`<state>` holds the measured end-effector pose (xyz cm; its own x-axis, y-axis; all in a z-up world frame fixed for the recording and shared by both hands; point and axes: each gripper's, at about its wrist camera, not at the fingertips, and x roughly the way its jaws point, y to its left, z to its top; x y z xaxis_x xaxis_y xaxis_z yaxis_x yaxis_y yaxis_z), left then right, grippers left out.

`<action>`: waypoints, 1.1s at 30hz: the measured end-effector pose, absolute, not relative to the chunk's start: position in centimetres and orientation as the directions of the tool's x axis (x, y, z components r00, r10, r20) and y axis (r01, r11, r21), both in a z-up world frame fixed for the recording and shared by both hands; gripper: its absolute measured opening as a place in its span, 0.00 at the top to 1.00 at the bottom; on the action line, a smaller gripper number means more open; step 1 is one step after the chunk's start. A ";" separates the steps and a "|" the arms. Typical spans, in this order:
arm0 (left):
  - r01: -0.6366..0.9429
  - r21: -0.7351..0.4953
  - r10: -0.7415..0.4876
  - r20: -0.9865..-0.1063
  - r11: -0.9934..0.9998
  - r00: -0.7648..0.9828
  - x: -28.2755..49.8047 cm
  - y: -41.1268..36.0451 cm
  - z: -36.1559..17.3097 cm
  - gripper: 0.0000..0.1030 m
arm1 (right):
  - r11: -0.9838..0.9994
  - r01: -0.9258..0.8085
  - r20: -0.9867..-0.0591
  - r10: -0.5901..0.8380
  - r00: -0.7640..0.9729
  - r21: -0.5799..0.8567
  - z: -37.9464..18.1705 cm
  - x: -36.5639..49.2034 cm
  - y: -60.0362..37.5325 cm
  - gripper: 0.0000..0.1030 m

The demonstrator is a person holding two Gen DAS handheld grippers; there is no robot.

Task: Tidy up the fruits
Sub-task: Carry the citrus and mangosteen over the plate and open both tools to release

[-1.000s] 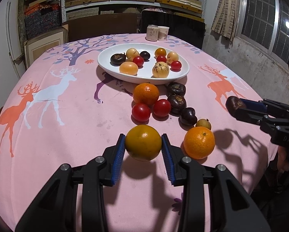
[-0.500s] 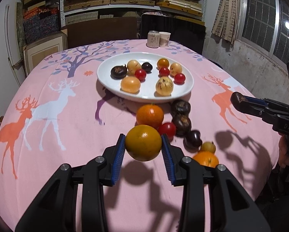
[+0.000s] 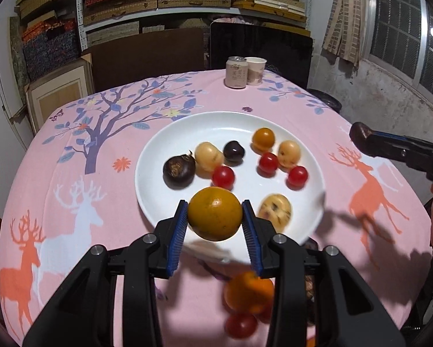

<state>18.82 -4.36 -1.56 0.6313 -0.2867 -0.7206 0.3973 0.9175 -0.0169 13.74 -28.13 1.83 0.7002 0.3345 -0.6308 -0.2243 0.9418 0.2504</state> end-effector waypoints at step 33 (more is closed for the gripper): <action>0.306 -0.026 -0.224 -0.742 0.952 0.632 22.1 -2.6 -3.3 0.32 | 0.945 -0.303 -0.699 0.300 0.649 0.124 -1.7 17.6 -22.0 0.41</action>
<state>22.09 -2.61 -3.25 0.6324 -0.2238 -0.7416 0.3061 0.9516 -0.0261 17.58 -22.02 -1.74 0.6488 0.3002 -0.6992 -0.3033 0.9448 0.1243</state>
